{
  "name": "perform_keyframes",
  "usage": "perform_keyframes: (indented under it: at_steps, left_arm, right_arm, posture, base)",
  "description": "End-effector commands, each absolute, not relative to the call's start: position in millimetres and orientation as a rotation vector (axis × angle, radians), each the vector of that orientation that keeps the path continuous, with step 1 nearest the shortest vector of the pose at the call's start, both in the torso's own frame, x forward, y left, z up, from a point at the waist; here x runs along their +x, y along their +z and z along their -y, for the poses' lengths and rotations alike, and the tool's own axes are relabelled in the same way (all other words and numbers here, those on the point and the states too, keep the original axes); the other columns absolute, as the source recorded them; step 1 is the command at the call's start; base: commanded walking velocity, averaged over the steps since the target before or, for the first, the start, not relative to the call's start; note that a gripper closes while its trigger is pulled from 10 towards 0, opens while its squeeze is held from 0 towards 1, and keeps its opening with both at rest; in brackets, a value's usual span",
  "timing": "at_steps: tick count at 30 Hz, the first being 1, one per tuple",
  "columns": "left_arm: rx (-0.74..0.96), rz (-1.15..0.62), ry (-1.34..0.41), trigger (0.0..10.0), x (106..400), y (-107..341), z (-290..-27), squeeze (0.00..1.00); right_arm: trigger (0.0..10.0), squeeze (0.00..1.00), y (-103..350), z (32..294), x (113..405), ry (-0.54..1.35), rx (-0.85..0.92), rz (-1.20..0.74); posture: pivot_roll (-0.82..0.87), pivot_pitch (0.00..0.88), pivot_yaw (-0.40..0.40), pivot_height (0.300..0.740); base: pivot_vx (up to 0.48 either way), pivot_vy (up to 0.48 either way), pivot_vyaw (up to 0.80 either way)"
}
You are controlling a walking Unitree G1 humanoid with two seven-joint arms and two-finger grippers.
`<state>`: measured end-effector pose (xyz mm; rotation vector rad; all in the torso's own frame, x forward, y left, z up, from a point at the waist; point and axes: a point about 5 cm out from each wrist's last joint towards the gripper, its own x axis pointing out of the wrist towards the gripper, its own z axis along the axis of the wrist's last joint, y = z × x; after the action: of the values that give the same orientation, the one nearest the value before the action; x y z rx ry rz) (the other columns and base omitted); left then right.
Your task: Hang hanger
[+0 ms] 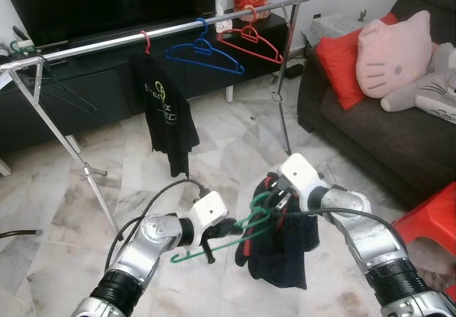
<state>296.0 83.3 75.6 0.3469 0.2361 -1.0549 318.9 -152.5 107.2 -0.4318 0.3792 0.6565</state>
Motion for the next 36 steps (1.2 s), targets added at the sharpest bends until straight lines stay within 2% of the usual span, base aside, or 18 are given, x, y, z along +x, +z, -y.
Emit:
perform_keyframes:
  at_steps: [1, 10, 14, 23, 27, 36]
  left_arm:
    - [0.363, -0.199, -0.997, 10.0, 303, 80, -85, 0.0]
    - [0.301, -0.115, -0.92, 10.0, 308, 86, -82, 0.0]
    - [0.269, -0.131, -0.959, 10.0, 303, 83, -80, 0.0]
    - [0.202, -0.131, -1.016, 10.0, 298, 85, -73, 0.0]
    - [0.174, -0.122, -1.031, 10.0, 298, 87, -69, 0.0]
    - [0.13, -0.085, -1.034, 10.0, 299, 94, -63, 0.0]
  right_arm:
    - [10.0, 0.0, 113, 149, 318, 0.664, -0.431, -0.367]
    - [10.0, 0.0, 111, 158, 320, 0.58, -0.416, -0.398]
    - [10.0, 0.0, 117, 158, 327, 0.541, -0.405, -0.356]
    - [10.0, 0.0, 130, 149, 333, 0.607, -0.432, -0.311]
    - [10.0, 0.0, 130, 138, 329, 0.687, -0.444, -0.309]
    - [10.0, 0.0, 125, 135, 323, 0.765, -0.48, -0.351]
  posture:
    - [-0.15, 0.0, 0.0, 0.74]
    - [-0.15, 0.0, -0.011, 0.74]
    - [-0.15, 0.0, -0.012, 0.74]
    - [-0.15, 0.0, -0.015, 0.74]
    - [-0.15, 0.0, -0.014, 0.74]
    - [-0.16, 0.0, -0.015, 0.74]
  base:
    - [0.0, 0.0, 0.0]
    - [0.0, 0.0, 0.0]
    - [0.0, 0.0, 0.0]
    - [0.0, 0.0, 0.0]
    - [0.0, 0.0, 0.0]
    - [0.0, 0.0, 0.0]
